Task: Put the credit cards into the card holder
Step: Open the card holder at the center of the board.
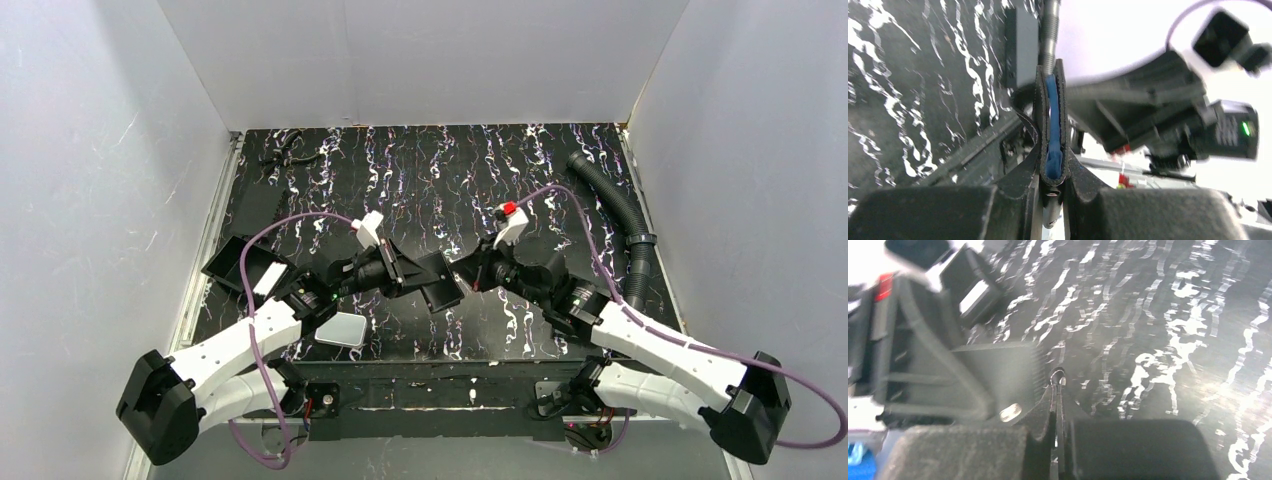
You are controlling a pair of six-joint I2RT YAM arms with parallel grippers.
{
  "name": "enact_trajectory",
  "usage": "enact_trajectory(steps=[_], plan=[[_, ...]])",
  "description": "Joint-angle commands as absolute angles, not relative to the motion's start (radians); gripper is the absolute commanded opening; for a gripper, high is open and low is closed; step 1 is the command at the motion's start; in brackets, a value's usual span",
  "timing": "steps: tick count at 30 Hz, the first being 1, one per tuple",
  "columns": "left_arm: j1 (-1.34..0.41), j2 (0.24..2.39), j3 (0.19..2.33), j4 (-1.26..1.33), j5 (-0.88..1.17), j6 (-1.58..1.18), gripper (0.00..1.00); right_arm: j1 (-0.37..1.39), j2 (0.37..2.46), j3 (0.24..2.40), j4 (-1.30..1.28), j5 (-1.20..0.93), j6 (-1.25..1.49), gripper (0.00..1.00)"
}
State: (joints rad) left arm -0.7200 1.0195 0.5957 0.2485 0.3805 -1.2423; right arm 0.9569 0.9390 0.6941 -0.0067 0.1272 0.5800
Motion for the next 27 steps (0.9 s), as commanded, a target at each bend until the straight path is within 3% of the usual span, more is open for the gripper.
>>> enact_trajectory(steps=[1, 6, 8, 10, 12, 14, 15, 19, 27], plan=[[-0.757, 0.966, 0.578, 0.351, 0.515, -1.294, 0.0, 0.816, 0.928, 0.623, 0.093, -0.017, 0.655, 0.01], [-0.757, 0.969, 0.59, 0.351, 0.509, -1.278, 0.0, 0.813, 0.952, 0.677, 0.028, -0.194, 0.562, 0.23], [-0.757, 0.972, 0.592, 0.351, 0.506, -1.274, 0.0, 0.813, 0.922, 0.672, 0.01, -0.173, 0.563, 0.25], [-0.757, 0.976, 0.591, 0.351, 0.507, -1.266, 0.0, 0.813, 0.891, 0.702, -0.141, 0.039, 0.564, 0.31], [-0.756, 0.975, 0.587, 0.351, 0.506, -1.244, 0.0, 0.807, 0.894, 0.765, -0.355, 0.273, 0.536, 0.55], [-0.756, 0.988, 0.592, 0.351, 0.525, -1.189, 0.0, 0.798, 0.921, 0.82, -0.525, 0.354, 0.473, 0.67], [-0.755, 0.996, 0.597, 0.352, 0.548, -1.15, 0.0, 0.791, 0.917, 0.824, -0.532, 0.285, 0.43, 0.74], [-0.756, 0.995, 0.635, 0.349, 0.687, -0.948, 0.0, 0.764, 0.839, 0.821, -0.386, -0.19, 0.357, 0.84], [-0.705, 0.926, 0.64, 0.33, 0.825, -0.77, 0.0, 0.64, 0.8, 0.762, -0.155, -0.65, 0.435, 0.83]])
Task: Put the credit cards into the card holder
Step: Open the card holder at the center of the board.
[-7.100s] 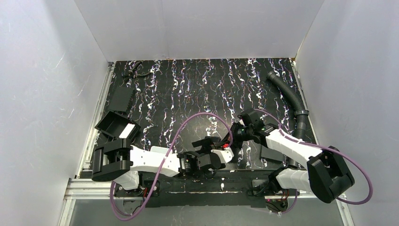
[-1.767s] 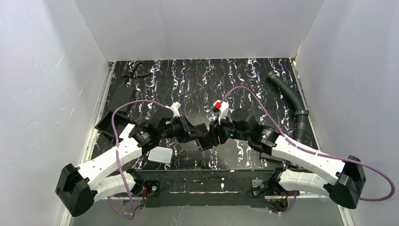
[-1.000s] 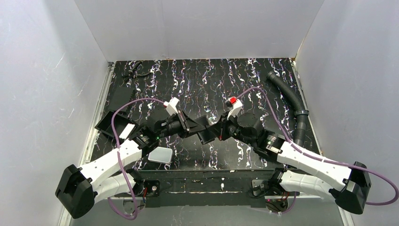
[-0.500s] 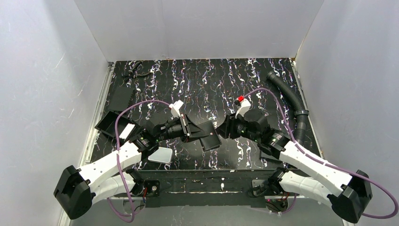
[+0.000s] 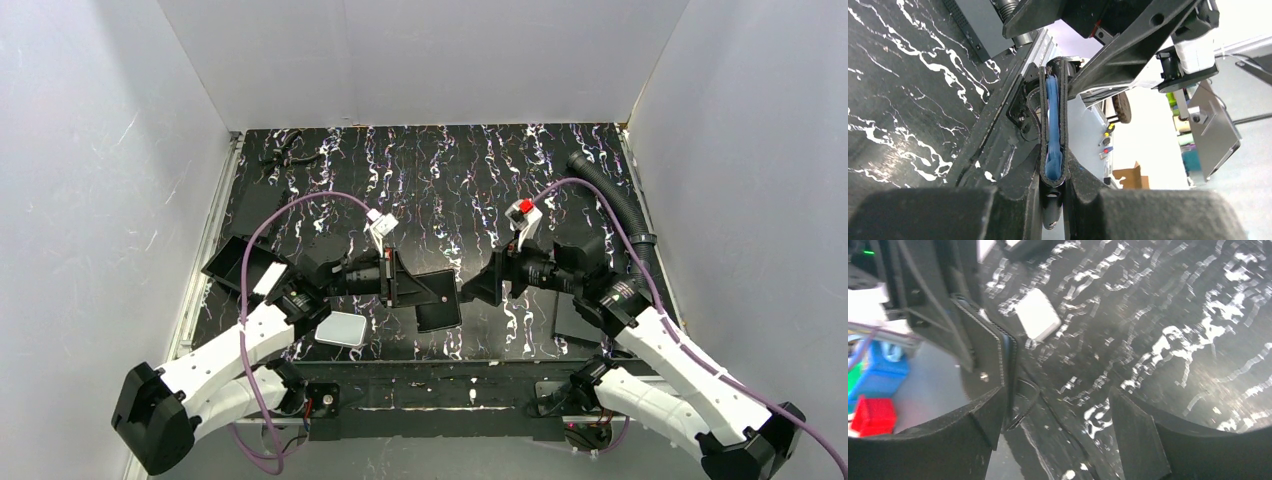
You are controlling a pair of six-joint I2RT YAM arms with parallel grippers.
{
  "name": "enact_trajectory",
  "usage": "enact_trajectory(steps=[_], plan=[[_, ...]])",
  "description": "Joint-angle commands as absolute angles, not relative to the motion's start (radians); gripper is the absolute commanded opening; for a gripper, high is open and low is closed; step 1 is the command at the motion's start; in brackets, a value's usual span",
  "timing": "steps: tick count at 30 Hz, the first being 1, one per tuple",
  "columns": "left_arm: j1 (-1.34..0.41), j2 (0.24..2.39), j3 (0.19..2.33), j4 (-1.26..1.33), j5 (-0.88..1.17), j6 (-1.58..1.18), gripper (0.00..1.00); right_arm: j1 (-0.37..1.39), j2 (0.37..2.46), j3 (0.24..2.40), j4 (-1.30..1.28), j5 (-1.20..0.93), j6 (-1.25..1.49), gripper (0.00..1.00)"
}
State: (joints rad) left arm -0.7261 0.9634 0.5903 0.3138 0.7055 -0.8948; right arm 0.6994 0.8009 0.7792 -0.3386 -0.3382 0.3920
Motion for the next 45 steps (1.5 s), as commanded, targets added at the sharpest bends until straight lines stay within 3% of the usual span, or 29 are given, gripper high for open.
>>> enact_trajectory(steps=[1, 5, 9, 11, 13, 14, 20, 23, 30, 40, 42, 45], plan=[[-0.704, 0.925, 0.646, 0.33, 0.841, -0.766, 0.0, 0.626, 0.809, 0.75, -0.122, -0.689, 0.457, 0.81], [-0.704, 0.897, 0.655, 0.331, 0.86, -0.754, 0.0, 0.583, 0.833, 0.681, 0.006, -0.806, 0.541, 0.52], [-0.704, 0.886, 0.658, 0.331, 0.846, -0.766, 0.0, 0.573, 0.825, 0.643, 0.078, -0.815, 0.59, 0.43], [-0.704, 0.901, 0.661, 0.331, 0.836, -0.774, 0.0, 0.574, 0.834, 0.645, 0.072, -0.829, 0.59, 0.5], [-0.703, 0.925, 0.669, 0.331, 0.833, -0.779, 0.0, 0.573, 0.831, 0.652, 0.049, -0.808, 0.59, 0.76], [-0.703, 0.939, 0.673, 0.331, 0.832, -0.781, 0.0, 0.573, 0.828, 0.66, 0.027, -0.778, 0.594, 0.81], [-0.7, 0.996, 0.71, 0.219, 0.714, -0.772, 0.0, 0.573, 0.817, 0.849, -0.384, -0.493, 0.488, 0.89], [-0.699, 1.022, 0.724, 0.176, 0.667, -0.768, 0.0, 0.576, 0.797, 0.857, -0.375, -0.509, 0.494, 0.94], [-0.7, 1.059, 0.761, 0.108, 0.623, -0.756, 0.0, 0.638, 0.842, 0.864, -0.426, -0.374, 0.504, 0.93], [-0.701, 1.081, 0.801, 0.018, 0.571, -0.725, 0.0, 0.759, 0.944, 0.884, -0.431, -0.259, 0.495, 0.77], [-0.7, 1.087, 0.798, 0.03, 0.582, -0.731, 0.0, 0.759, 0.946, 0.871, -0.412, -0.259, 0.503, 0.69], [-0.7, 1.087, 0.795, 0.032, 0.59, -0.727, 0.0, 0.759, 0.926, 0.853, -0.396, -0.202, 0.512, 0.41]])
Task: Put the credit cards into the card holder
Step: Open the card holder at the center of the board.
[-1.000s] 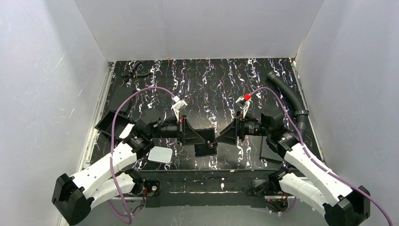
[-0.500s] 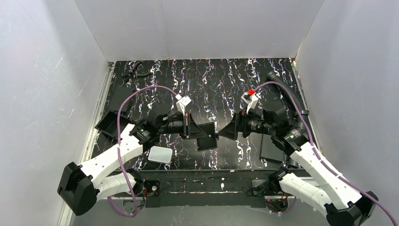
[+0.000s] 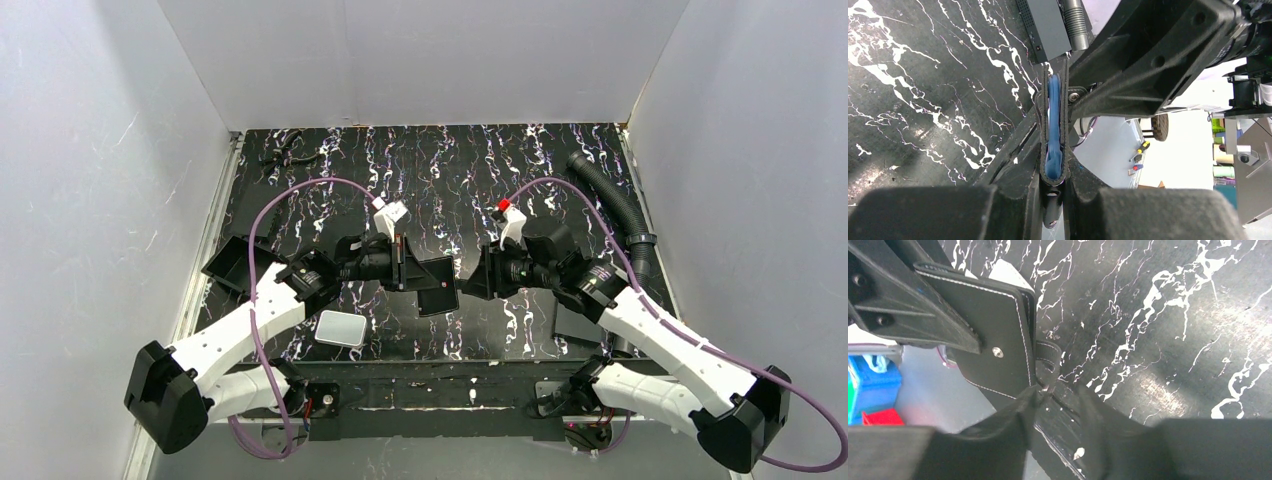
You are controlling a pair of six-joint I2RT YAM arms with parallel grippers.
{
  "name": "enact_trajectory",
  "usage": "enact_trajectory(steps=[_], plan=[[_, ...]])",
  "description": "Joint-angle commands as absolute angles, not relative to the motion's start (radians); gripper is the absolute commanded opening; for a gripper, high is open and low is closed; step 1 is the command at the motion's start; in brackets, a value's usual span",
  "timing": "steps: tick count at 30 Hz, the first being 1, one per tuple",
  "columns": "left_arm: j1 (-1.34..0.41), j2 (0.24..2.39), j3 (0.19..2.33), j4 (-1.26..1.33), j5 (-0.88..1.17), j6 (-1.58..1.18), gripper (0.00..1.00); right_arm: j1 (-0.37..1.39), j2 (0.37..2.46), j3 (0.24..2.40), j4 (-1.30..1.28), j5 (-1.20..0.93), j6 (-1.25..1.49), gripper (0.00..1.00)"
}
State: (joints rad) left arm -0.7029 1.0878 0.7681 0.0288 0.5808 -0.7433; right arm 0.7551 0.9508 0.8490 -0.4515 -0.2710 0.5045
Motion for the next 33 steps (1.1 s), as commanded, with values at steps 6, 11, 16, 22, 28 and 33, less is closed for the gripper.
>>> enact_trajectory(steps=[6, 11, 16, 22, 28, 33], plan=[[-0.7, 1.084, 0.787, 0.041, 0.627, -0.728, 0.0, 0.759, 0.956, 0.815, -0.315, -0.231, 0.532, 0.21], [-0.699, 1.074, 0.789, -0.003, 0.601, -0.72, 0.0, 0.758, 0.96, 0.808, -0.31, -0.203, 0.531, 0.01], [-0.697, 1.192, 0.884, -0.342, 0.381, -0.685, 0.54, 0.715, 1.023, 0.866, -0.545, 0.045, 0.477, 0.01], [-0.691, 1.309, 0.858, -0.334, 0.345, -0.748, 0.71, 0.71, 1.102, 0.92, -0.61, 0.013, 0.384, 0.01], [-0.703, 1.318, 0.776, -0.126, 0.456, -0.854, 0.73, 0.712, 1.14, 0.908, -0.5, -0.188, 0.469, 0.01], [-0.762, 1.35, 0.768, -0.07, 0.444, -0.903, 0.68, 0.699, 1.169, 0.927, -0.43, -0.238, 0.613, 0.01]])
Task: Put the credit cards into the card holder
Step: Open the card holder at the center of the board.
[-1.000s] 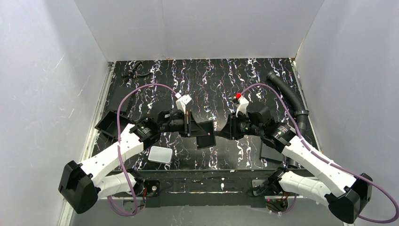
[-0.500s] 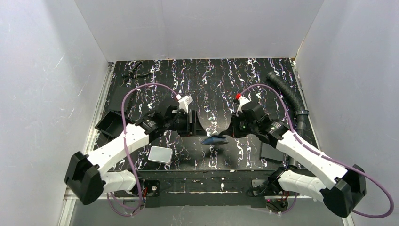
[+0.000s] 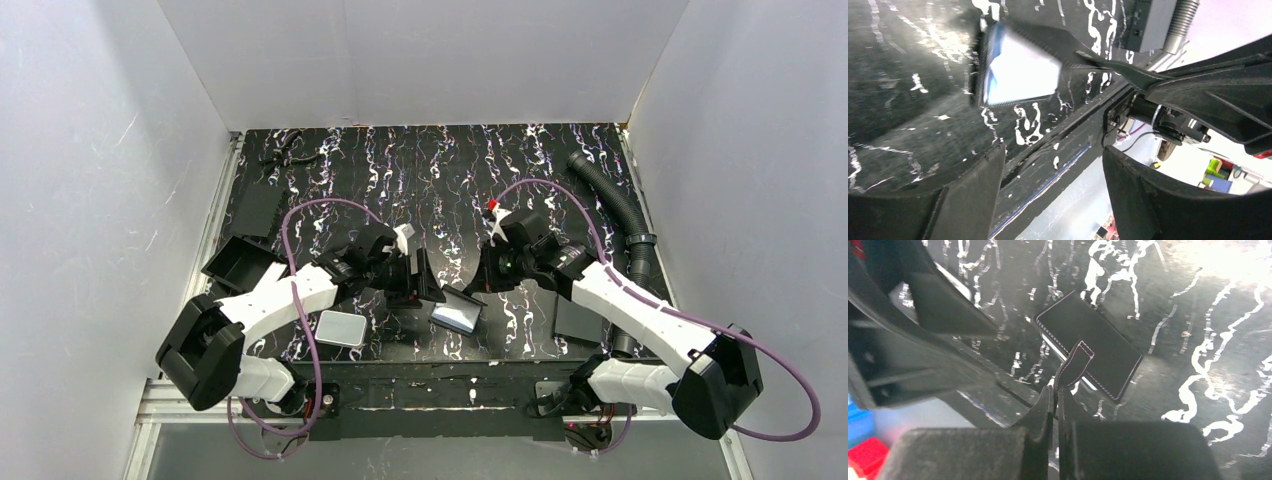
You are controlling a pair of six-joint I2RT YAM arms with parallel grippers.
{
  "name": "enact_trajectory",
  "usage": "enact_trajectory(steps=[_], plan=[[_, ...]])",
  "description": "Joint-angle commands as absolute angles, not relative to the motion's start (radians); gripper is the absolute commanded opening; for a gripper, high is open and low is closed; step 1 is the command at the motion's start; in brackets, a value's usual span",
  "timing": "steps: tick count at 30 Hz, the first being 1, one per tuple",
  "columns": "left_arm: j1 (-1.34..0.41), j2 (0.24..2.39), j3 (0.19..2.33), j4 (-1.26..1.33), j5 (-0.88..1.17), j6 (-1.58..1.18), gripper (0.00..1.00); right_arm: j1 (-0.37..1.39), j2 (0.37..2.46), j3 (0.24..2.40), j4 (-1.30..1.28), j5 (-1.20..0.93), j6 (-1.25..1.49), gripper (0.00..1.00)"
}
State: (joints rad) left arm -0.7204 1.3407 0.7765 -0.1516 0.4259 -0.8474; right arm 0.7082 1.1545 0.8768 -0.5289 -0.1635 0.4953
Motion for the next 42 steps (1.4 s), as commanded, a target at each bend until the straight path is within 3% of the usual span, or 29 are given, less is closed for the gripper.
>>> enact_trajectory(steps=[1, 4, 6, 8, 13, 17, 21, 25, 32, 36, 42], plan=[[-0.764, 1.353, 0.76, -0.063, 0.433, -0.915, 0.63, 0.689, 1.174, 0.914, -0.408, -0.251, 0.64, 0.01], [-0.764, 1.325, 0.727, -0.088, 0.344, -0.941, 0.5, 0.637, 1.177, 0.836, -0.319, -0.295, 0.732, 0.01], [-0.764, 1.299, 0.704, -0.095, 0.314, -0.954, 0.48, 0.578, 1.169, 0.762, -0.262, -0.341, 0.798, 0.01], [-0.764, 1.288, 0.695, -0.095, 0.317, -0.962, 0.49, 0.517, 1.158, 0.697, -0.193, -0.387, 0.862, 0.01], [-0.766, 1.319, 0.632, 0.02, 0.372, -1.024, 0.62, 0.352, 1.198, 0.595, -0.092, -0.457, 0.904, 0.01], [-0.778, 1.396, 0.645, 0.064, 0.407, -1.041, 0.63, 0.294, 1.287, 0.615, -0.108, -0.517, 0.803, 0.01], [-0.779, 1.467, 0.697, 0.063, 0.377, -1.019, 0.63, 0.288, 1.301, 0.634, -0.165, -0.463, 0.679, 0.01], [-0.768, 1.521, 0.741, 0.058, 0.337, -1.011, 0.53, 0.274, 1.296, 0.634, -0.236, -0.378, 0.573, 0.01], [-0.75, 1.597, 0.789, 0.067, 0.35, -1.002, 0.53, 0.267, 1.305, 0.601, -0.263, -0.209, 0.484, 0.01], [-0.735, 1.628, 0.808, 0.055, 0.317, -0.995, 0.44, 0.267, 1.336, 0.596, -0.248, -0.181, 0.471, 0.01], [-0.714, 1.582, 0.789, 0.035, 0.24, -0.982, 0.59, 0.267, 1.351, 0.604, -0.259, -0.102, 0.447, 0.01]])
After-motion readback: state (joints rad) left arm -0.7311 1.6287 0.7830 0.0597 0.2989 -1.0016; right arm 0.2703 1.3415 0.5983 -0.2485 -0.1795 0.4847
